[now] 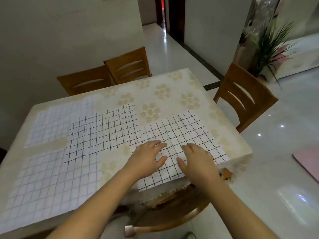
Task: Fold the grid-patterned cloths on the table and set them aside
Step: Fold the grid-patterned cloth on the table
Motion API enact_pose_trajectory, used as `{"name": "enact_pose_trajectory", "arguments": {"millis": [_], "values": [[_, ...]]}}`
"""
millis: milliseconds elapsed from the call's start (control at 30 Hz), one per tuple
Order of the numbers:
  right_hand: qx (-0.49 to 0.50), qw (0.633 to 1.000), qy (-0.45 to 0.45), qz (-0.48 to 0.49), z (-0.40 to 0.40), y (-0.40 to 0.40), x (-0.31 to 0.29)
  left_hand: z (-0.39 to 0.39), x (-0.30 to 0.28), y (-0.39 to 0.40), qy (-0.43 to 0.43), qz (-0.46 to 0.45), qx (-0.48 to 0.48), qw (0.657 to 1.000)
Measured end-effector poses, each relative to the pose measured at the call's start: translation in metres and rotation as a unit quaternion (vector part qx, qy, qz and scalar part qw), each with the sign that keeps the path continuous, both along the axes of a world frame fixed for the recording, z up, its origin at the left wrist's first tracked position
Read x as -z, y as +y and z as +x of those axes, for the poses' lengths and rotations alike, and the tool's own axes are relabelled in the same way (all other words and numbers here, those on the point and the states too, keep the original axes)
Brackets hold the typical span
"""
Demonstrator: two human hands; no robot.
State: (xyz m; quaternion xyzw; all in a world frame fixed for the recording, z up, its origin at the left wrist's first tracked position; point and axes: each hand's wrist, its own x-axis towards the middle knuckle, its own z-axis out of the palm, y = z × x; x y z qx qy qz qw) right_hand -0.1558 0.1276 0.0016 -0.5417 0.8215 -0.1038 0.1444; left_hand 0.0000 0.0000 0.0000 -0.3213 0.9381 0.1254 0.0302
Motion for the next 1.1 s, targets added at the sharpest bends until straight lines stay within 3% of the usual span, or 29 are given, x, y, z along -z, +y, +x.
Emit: {"name": "enact_pose_trajectory", "arguments": {"millis": [200,333,767,1100], "values": [[-0.014,0.999,-0.040,0.016,0.002,-0.031,0.026,-0.011,0.021,-0.052,-0.002,-0.011,0.015,1.000],[0.007,1.000,-0.016,0.025,0.002,-0.052,0.036,-0.025,0.037,-0.089,-0.019,-0.022,0.053,0.998],[0.181,0.975,-0.066,0.109,0.009,-0.081,0.121,-0.080,0.139,-0.177,-0.063,0.083,0.187,0.977],[0.284,0.946,-0.091,0.127,0.008,-0.116,0.182,-0.122,0.200,-0.195,-0.087,-0.017,0.313,0.946]]}}
